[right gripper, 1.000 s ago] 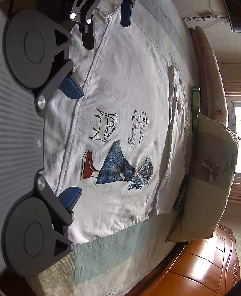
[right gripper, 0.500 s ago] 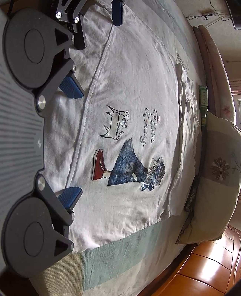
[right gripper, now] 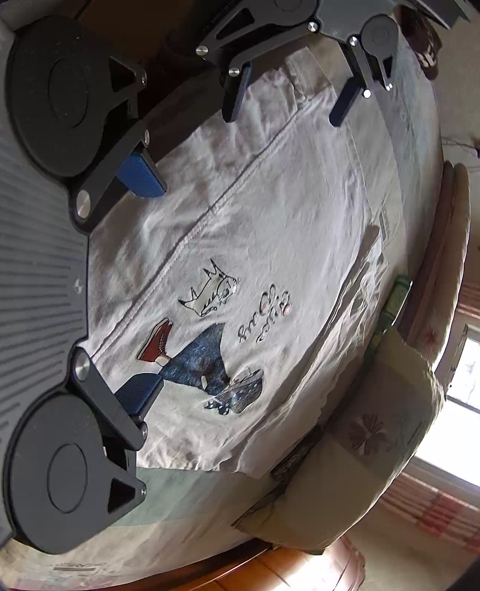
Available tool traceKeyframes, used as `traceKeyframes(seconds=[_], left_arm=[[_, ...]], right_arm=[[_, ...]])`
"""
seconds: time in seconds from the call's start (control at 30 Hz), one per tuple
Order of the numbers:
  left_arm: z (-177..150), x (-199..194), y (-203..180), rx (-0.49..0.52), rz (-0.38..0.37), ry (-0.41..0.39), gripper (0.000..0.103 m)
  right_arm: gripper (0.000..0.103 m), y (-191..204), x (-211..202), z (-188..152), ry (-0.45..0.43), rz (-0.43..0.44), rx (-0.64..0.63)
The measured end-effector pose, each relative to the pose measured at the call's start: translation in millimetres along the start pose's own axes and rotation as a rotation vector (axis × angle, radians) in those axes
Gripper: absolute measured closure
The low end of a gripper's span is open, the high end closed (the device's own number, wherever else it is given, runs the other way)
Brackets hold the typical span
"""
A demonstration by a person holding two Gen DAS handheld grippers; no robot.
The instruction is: Fold clothes
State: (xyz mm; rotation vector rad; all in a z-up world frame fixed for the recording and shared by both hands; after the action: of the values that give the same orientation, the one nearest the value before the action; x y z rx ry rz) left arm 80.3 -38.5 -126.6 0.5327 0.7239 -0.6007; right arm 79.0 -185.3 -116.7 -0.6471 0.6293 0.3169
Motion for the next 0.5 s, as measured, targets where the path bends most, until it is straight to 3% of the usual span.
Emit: traceKeyframes(seconds=[0.07, 0.2, 0.3, 0.37, 0.5], left_arm=[[1.7, 1.4, -9.9, 0.077, -0.015, 0.001, 0.001], [7.4, 6.4, -23.7, 0.118, -0.056, -0.017, 0.001], [11.1, 12.4, -32.7, 0.142, -0.069, -0.020, 0.001], [13.4, 16.4, -38.1, 0.156, -0.078, -0.021, 0.001], [19.0, 22.0, -43.0, 0.167, -0.083, -0.032, 0.001]], right_arm=[[0.000, 15.8, 0.4, -1.3, -0.015, 0.003, -0.115], [0.000, 44.1, 13.5, -5.9, -0.012, -0.013, -0.237], [0.000, 55.6, 24.0, -6.8, -0.025, -0.089, -0.280], [0.000, 56.5, 27.0, -6.1, -0.042, -0.184, -0.317], [0.000, 44.9, 14.4, 0.2, -0.102, -0.255, -0.314]])
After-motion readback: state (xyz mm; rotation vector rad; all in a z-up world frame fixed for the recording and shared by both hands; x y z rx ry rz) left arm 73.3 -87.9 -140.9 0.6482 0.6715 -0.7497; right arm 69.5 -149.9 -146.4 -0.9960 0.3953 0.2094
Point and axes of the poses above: each gripper's, at about its wrist camera, not at the fingertips, and x roughly the way its jaws point, y to its left, z to its top, the point moved 5 cm from there along x, roughly the way its jaws point, and after that the axes turned 13 degrees about -z, right-handed, at the moved point
